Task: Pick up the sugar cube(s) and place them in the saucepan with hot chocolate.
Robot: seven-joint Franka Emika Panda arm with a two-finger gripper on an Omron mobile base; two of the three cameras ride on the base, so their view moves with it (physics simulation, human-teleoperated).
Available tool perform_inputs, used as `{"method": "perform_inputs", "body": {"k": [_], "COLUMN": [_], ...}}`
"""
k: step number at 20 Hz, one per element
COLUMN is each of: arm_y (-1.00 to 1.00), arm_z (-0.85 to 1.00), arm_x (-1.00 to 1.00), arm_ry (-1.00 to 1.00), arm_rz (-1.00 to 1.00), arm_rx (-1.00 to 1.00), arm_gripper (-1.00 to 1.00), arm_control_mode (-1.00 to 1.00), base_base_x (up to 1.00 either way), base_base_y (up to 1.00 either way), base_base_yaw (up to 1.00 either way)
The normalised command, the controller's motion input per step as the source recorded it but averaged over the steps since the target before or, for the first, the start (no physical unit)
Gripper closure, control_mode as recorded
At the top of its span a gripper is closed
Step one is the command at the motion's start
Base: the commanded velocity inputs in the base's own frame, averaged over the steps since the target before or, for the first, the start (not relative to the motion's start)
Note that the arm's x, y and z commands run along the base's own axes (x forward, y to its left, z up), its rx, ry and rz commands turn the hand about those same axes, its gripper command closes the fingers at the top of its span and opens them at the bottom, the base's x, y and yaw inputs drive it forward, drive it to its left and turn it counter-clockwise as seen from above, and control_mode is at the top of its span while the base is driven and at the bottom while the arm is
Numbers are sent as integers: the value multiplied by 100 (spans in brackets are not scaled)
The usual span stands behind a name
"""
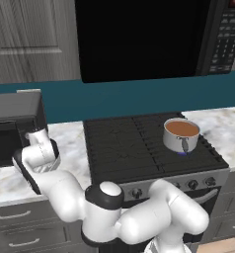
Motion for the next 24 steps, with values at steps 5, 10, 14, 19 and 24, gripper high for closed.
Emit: {"method": "perform_inputs", "body": {"k": [5, 10, 14, 19, 24], "arm_y": [0, -22, -80, -100, -100], "arm_z": [0, 9, 52, 65, 79], "arm_x": [-2, -28, -46, -39, -20], "arm_ry": [0, -10, -14, -13, -13], "arm_rz": [0, -1, -26, -36, -38], "arm_rx": [0, 0, 2, 9, 14], "arm_gripper": [100, 100, 100, 100, 100], "arm_control_mode": [-100, -100, -100, -100, -100], "base_base_x": [0, 0, 0, 0, 0], "base_base_y": [0, 0, 0, 0, 0], "base_base_yaw": [0, 0, 0, 0, 0]}}
